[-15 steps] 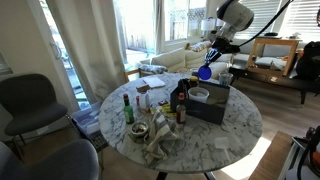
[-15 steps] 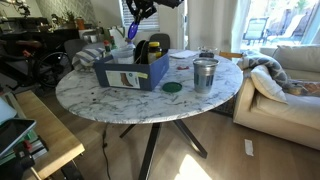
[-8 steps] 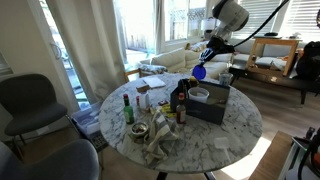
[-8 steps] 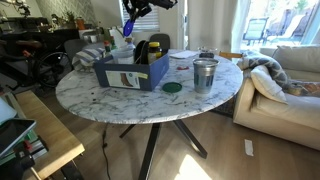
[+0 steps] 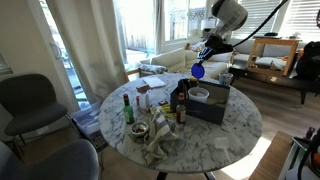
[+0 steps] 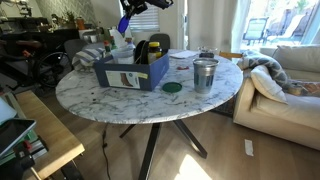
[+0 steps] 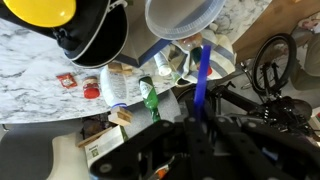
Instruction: Remove the blue lid from the silver cup and put it in the plastic cup in the box
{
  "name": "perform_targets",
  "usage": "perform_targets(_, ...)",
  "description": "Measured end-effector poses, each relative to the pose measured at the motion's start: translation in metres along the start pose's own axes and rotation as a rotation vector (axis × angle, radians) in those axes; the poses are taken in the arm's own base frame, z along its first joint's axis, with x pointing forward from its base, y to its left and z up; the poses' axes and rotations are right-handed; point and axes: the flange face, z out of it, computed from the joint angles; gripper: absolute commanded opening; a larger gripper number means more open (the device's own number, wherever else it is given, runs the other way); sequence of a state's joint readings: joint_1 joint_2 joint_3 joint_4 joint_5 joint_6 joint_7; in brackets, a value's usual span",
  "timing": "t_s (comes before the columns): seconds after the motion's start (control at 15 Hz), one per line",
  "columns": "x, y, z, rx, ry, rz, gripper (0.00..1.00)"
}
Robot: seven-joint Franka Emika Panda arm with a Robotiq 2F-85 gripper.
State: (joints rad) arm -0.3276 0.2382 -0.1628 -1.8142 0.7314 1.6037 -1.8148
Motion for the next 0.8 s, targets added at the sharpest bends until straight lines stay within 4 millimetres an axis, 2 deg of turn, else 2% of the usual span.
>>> perform_targets(0.07,0.001,-0.001,0.0,0.009,0.002,-0.002,0.07)
perform_targets(0.13,0.002,-0.002,0.0,0.018,0.005,-0.004,0.33)
perform_targets(0.27,0.004,-0.003,0.001,0.031,0.011,-0.006,0.4)
perform_targets(0.73,0.002,-0.004,-0.005,0.027,0.051,0.004,0.94)
perform_targets(0.8,0.0,-0.004,-0.011,0.011,0.068,0.01,0.75)
